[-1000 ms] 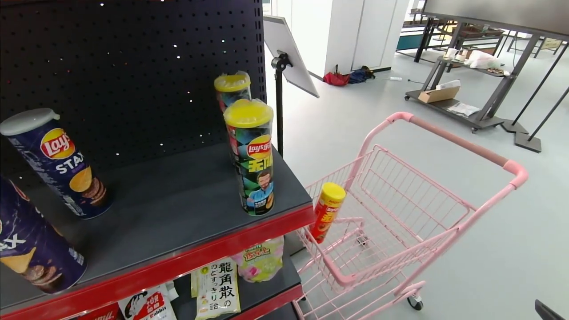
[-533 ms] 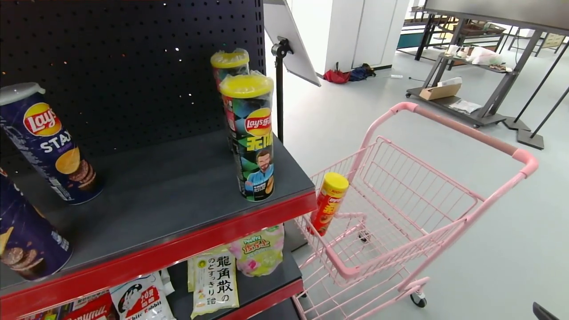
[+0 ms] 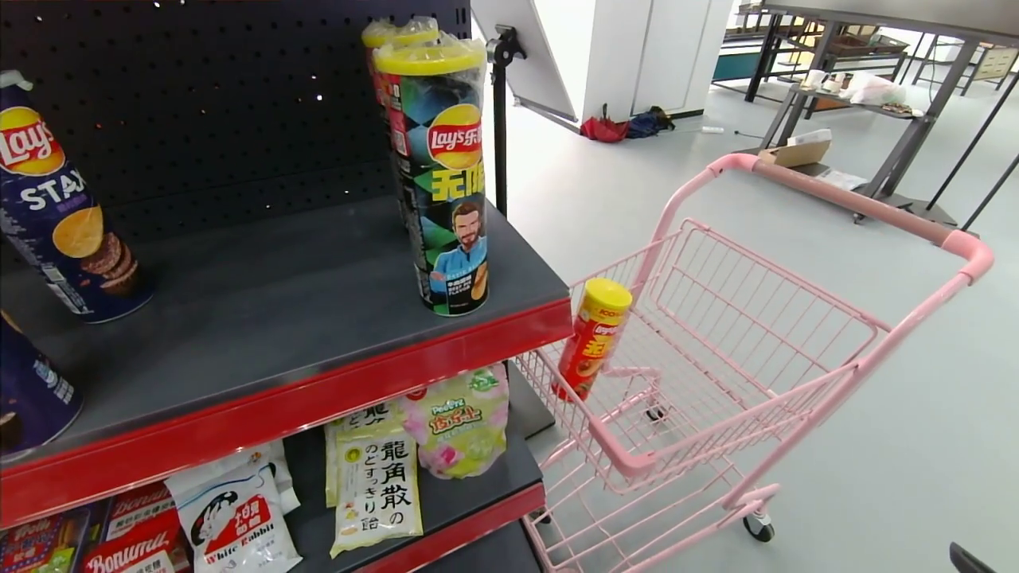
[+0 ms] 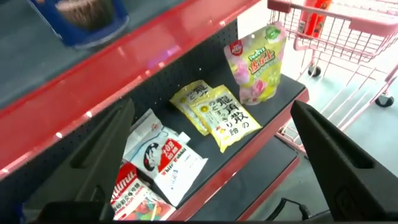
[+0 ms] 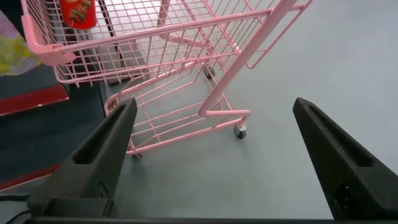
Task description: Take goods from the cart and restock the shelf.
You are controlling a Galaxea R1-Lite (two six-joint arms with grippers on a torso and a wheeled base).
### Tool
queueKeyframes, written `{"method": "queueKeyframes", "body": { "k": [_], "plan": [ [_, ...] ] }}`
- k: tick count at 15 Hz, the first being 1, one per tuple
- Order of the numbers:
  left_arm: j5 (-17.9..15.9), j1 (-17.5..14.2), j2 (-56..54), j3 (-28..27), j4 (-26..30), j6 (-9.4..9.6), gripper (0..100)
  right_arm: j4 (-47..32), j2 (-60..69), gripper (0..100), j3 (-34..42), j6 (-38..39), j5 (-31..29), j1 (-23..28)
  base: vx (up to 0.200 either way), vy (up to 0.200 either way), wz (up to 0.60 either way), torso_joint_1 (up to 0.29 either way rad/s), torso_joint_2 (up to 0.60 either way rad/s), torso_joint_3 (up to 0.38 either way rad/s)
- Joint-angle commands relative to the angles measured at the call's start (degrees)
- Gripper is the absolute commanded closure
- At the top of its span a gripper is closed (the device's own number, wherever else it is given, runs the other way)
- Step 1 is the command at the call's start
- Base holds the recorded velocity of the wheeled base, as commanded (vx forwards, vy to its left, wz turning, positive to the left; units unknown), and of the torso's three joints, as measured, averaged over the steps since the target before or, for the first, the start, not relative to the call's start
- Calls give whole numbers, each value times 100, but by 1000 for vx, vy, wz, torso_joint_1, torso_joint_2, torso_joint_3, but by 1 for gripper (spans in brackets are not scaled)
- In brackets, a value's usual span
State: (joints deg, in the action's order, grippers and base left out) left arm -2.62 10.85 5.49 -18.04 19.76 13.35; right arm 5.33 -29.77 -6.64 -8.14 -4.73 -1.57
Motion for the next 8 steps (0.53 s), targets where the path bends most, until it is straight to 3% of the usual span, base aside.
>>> {"method": "queueKeyframes", "body": {
  "k": [1, 5, 7, 8],
  "plan": [
    [-2, -4, -4, 64, -7, 1, 0, 135, -855, 0, -320, 50, 7, 8, 0, 0, 0, -27, 105, 66],
    [130, -4, -4, 266, -34, 1, 0, 1049, -3518, 0, -1761, 656, 825, -414, 0, 0, 0, -3, 13, 8],
    [174, -4, -4, 336, -34, -69, 0, 1735, -4634, 0, -2069, 779, 1317, -519, 0, 0, 0, 0, 0, 0],
    [42, -4, -4, 372, -34, -184, 0, 2315, -5320, 0, -2254, 823, 1396, -897, 0, 0, 0, 0, 0, 0]
  ]
}}
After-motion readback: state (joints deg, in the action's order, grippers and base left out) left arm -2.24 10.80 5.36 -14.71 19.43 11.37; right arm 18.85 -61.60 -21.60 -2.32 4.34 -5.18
